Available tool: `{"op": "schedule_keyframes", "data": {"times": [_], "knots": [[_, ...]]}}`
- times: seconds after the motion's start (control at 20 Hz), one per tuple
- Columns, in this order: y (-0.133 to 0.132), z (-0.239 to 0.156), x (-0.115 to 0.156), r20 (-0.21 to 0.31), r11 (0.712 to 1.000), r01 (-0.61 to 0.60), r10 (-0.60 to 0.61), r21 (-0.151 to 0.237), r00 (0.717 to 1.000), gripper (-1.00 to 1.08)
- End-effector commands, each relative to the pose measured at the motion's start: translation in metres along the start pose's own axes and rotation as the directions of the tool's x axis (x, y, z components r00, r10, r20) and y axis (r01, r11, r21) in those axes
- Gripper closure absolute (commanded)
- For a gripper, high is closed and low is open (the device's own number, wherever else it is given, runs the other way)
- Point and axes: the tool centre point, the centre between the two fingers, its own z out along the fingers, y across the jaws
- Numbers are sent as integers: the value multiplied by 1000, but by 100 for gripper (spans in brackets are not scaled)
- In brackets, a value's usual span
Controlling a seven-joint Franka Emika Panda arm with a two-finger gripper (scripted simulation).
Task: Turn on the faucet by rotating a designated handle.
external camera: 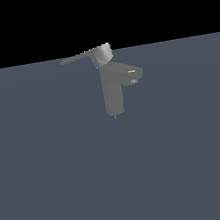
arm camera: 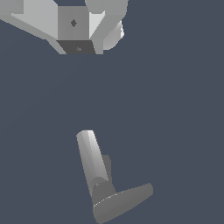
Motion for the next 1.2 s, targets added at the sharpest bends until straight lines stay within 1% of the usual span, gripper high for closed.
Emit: {"op": "schedule_keyframes", "data": {"times": [0.0,0.25,0.55,0.85,1.15], "knots": [[0,0,0,0,1000,0,0,0,1000,108],[-3,2,2,1,1000,-12,12,-2,1000,108],[-15,10,9,6,998,-58,58,-9,998,108],[-35,23,22,15,990,-138,138,-22,990,108],[-60,42,43,24,969,-245,246,-40,969,108]]}}
